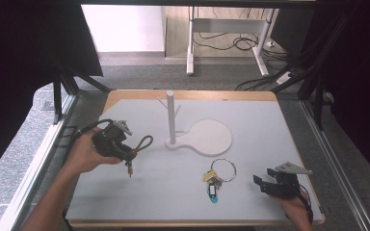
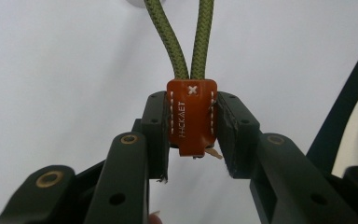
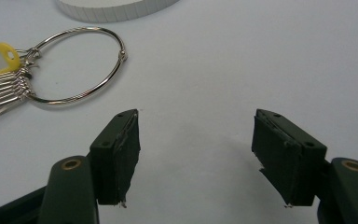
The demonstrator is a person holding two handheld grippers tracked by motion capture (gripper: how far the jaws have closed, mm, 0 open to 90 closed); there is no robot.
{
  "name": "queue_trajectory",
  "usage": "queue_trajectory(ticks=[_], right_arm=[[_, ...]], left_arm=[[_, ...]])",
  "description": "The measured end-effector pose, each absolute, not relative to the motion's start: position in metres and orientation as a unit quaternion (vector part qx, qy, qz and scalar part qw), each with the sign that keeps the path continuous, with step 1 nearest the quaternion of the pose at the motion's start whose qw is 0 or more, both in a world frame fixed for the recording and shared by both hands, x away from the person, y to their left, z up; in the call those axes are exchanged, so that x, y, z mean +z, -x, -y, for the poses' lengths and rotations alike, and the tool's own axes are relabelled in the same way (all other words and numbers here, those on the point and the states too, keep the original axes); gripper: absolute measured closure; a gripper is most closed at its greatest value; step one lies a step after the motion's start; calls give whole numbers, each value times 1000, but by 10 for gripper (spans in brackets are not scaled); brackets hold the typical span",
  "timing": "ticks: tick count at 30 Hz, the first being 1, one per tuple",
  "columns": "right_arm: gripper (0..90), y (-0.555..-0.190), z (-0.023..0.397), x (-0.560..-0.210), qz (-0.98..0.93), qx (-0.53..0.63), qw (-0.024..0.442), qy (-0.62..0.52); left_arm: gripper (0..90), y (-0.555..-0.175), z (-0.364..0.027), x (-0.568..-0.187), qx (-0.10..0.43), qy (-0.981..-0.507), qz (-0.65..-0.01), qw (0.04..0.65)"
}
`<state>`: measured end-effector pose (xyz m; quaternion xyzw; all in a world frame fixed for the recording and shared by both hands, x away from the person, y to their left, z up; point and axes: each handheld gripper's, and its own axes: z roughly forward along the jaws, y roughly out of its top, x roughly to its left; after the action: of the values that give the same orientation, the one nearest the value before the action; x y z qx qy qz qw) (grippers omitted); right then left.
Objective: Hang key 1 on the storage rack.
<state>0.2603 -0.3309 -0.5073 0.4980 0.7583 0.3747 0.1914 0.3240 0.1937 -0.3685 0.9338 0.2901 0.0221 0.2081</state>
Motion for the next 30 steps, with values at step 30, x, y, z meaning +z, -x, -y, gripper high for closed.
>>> queue_trajectory(ticks=[30], right_arm=[[324,-260,332,-506,-759,372,193,-498]], left_arm=[[665,-351,-188,-341,26,-930,-300,213]])
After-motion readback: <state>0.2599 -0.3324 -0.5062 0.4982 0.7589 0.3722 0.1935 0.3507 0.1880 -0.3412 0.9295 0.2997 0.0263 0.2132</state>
